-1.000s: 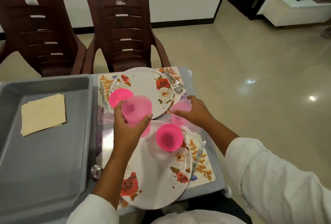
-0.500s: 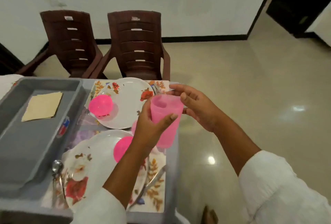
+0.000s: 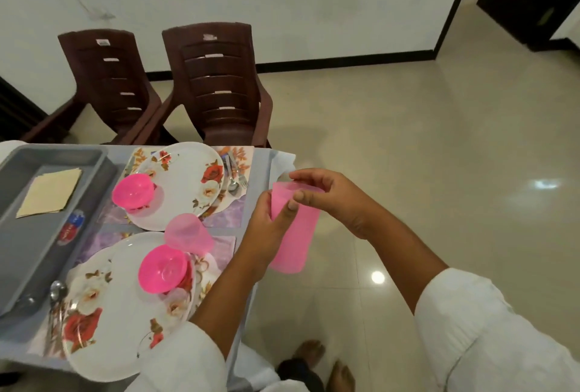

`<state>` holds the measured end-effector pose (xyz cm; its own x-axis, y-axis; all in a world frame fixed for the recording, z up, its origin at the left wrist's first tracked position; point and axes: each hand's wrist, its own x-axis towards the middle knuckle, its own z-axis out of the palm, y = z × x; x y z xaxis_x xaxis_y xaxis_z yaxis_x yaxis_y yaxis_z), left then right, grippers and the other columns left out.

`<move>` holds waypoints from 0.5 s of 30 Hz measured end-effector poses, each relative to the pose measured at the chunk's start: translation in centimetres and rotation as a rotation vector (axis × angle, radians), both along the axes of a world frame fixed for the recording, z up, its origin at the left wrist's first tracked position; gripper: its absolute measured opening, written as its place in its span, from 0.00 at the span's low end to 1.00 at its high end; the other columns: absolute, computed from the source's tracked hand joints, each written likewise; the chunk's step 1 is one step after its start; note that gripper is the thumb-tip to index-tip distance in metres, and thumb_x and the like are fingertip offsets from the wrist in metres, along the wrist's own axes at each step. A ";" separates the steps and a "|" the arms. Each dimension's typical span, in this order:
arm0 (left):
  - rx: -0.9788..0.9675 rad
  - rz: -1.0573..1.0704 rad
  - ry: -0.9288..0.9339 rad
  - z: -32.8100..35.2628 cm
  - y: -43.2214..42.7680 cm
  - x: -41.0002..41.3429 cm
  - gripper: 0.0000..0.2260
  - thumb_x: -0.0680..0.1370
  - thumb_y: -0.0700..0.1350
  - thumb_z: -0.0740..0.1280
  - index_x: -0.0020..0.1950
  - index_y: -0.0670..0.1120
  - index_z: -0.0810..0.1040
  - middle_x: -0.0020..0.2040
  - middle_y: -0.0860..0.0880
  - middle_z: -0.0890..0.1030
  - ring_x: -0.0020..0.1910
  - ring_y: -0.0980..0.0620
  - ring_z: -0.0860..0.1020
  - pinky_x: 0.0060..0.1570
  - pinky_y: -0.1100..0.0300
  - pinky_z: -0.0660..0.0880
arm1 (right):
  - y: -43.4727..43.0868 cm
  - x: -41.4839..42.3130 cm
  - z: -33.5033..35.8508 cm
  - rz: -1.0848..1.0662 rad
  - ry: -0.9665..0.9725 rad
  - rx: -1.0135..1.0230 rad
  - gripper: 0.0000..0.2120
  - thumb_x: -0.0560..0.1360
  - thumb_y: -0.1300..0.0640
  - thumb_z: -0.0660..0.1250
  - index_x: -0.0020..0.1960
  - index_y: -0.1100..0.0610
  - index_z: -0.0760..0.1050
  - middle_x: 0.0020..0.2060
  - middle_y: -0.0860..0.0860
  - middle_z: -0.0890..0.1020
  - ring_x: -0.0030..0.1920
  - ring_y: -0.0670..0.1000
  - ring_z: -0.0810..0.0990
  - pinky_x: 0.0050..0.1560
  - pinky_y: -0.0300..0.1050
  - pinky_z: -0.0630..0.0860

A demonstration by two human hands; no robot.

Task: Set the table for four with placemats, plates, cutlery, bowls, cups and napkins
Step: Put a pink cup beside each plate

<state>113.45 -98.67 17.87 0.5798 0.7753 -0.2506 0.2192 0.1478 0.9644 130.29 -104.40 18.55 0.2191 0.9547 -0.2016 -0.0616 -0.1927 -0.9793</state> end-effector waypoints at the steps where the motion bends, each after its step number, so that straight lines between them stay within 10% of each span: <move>1: -0.018 -0.006 -0.009 -0.1 0.0 0.6 0.42 0.56 0.77 0.73 0.63 0.56 0.71 0.55 0.49 0.82 0.51 0.48 0.84 0.46 0.47 0.84 | 0.3 0.6 0.1 -0.004 0.001 -0.003 0.31 0.66 0.44 0.78 0.67 0.53 0.79 0.60 0.46 0.83 0.62 0.45 0.80 0.67 0.49 0.77; 5: -0.035 0.017 -0.006 -0.3 0.9 2.9 0.27 0.68 0.61 0.78 0.60 0.57 0.70 0.56 0.50 0.80 0.52 0.51 0.82 0.43 0.58 0.81 | 2.4 2.4 0.0 0.016 -0.033 -0.018 0.30 0.66 0.41 0.78 0.63 0.53 0.81 0.57 0.46 0.84 0.59 0.45 0.82 0.63 0.46 0.79; 15: -0.171 0.152 -0.083 -2.3 12.8 8.6 0.30 0.64 0.61 0.78 0.63 0.55 0.74 0.55 0.43 0.82 0.53 0.38 0.83 0.50 0.35 0.81 | 16.4 8.9 0.4 0.182 -0.154 -0.063 0.17 0.72 0.45 0.77 0.54 0.55 0.85 0.48 0.51 0.86 0.51 0.51 0.85 0.52 0.46 0.83</move>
<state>122.03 -85.87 15.57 0.4834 0.8057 -0.3422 0.1030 0.3359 0.9362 139.20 -87.99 18.94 0.0773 0.9677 -0.2399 0.1288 -0.2482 -0.9601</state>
